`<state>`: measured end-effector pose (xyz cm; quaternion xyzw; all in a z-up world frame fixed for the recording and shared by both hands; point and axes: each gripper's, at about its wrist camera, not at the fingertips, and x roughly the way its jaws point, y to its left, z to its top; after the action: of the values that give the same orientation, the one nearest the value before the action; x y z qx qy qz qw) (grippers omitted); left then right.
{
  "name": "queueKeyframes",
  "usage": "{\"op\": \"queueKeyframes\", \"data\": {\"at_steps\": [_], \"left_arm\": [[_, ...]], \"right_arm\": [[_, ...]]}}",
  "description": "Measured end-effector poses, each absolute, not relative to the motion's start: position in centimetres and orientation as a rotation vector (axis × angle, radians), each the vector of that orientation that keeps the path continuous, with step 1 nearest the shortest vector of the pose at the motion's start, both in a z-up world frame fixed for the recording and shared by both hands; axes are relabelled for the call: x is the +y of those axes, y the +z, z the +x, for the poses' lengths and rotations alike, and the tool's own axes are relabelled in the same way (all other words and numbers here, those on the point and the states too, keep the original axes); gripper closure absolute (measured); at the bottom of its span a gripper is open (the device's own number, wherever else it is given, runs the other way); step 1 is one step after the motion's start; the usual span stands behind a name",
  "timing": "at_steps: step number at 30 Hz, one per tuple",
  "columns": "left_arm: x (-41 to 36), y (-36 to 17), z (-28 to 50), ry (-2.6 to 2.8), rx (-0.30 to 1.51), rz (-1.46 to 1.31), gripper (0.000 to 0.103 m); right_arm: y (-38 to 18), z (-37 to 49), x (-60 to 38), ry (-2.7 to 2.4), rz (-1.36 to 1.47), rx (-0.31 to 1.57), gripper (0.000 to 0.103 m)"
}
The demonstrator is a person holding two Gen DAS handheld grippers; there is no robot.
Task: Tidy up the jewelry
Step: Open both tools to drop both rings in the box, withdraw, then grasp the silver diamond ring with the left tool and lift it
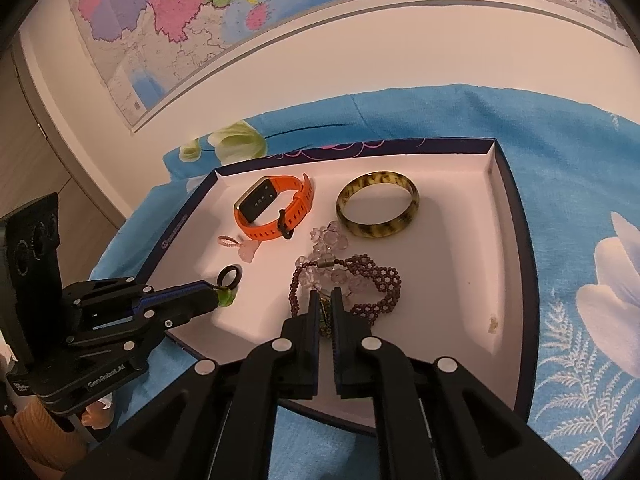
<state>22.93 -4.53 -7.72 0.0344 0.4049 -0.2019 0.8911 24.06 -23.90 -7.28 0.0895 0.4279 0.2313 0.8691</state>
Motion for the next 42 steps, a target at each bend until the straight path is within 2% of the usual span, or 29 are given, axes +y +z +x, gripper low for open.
{"op": "queueKeyframes", "data": {"at_steps": [4, 10, 15, 20, 23, 32, 42], "left_arm": [[-4.4, -7.8, 22.9, -0.412, 0.838, 0.066, 0.092], [-3.5, -6.6, 22.2, -0.405, 0.792, 0.030, 0.062], [-2.3, -4.9, 20.7, -0.388, 0.728, 0.016, 0.057], [-1.4, -3.9, 18.0, -0.391, 0.667, 0.045, 0.043], [-1.1, -4.0, 16.5, -0.384, 0.658, 0.070, 0.042], [-1.2, -5.6, 12.6, -0.416, 0.666, 0.148, 0.039], [-2.1, -6.8, 11.9, -0.423, 0.717, 0.183, 0.035]], "right_arm": [[-6.9, 23.8, -24.2, 0.476, 0.190, 0.877, 0.096], [-6.1, 22.8, -24.9, 0.463, 0.197, 0.844, 0.087], [-5.4, 21.1, -25.3, 0.482, 0.199, 0.825, 0.084], [-5.3, 18.9, -24.6, 0.531, 0.159, 0.830, 0.068], [-5.1, 17.2, -23.8, 0.554, 0.107, 0.819, 0.061], [-6.3, 13.2, -20.6, 0.651, -0.008, 0.873, 0.061], [-7.6, 12.2, -18.1, 0.659, -0.062, 0.906, 0.063]]}}
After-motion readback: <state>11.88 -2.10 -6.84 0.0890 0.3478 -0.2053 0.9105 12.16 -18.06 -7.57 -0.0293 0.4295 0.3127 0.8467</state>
